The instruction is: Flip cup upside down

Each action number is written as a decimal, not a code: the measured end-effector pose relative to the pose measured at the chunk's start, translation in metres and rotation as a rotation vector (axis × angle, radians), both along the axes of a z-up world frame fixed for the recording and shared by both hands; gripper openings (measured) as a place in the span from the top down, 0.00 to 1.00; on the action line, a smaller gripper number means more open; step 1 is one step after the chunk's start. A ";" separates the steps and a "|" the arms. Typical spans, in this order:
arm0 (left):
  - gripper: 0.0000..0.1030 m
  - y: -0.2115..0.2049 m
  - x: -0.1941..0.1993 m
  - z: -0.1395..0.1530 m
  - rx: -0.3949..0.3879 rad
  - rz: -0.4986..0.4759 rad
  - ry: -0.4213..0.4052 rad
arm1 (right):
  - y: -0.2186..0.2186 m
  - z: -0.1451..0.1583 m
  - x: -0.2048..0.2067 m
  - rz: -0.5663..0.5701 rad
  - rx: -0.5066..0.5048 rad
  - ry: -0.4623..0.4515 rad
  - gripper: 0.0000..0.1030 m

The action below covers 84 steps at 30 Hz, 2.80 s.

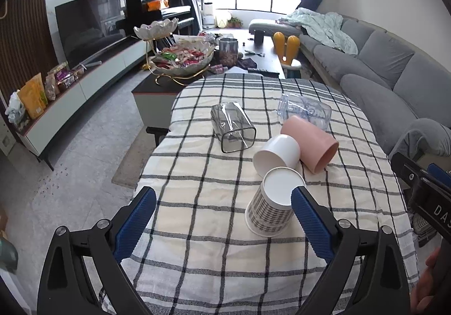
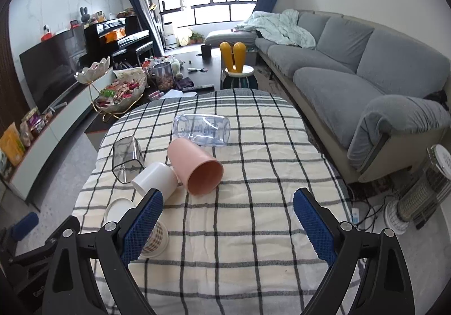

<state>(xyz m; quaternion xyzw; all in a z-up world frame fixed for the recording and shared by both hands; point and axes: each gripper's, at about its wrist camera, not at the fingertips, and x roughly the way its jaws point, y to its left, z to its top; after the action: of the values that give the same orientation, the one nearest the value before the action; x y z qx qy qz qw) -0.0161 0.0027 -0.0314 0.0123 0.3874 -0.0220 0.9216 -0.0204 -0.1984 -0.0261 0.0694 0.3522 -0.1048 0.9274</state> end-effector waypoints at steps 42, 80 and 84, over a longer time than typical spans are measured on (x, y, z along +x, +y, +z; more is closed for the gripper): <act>0.00 0.005 -0.007 0.015 0.012 0.032 -0.079 | 0.005 0.011 -0.007 0.004 -0.018 -0.036 0.09; 0.00 0.009 -0.005 0.021 0.022 0.054 -0.094 | 0.008 0.025 -0.008 0.000 -0.030 -0.064 0.03; 0.00 0.009 -0.004 0.019 0.020 0.048 -0.083 | 0.007 0.025 -0.008 0.000 -0.030 -0.063 0.03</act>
<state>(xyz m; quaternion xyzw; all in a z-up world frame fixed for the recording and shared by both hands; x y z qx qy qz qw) -0.0201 0.0121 -0.0119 0.0130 0.3492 0.0045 0.9369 -0.0286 -0.1910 -0.0013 0.0585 0.3210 -0.1079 0.9391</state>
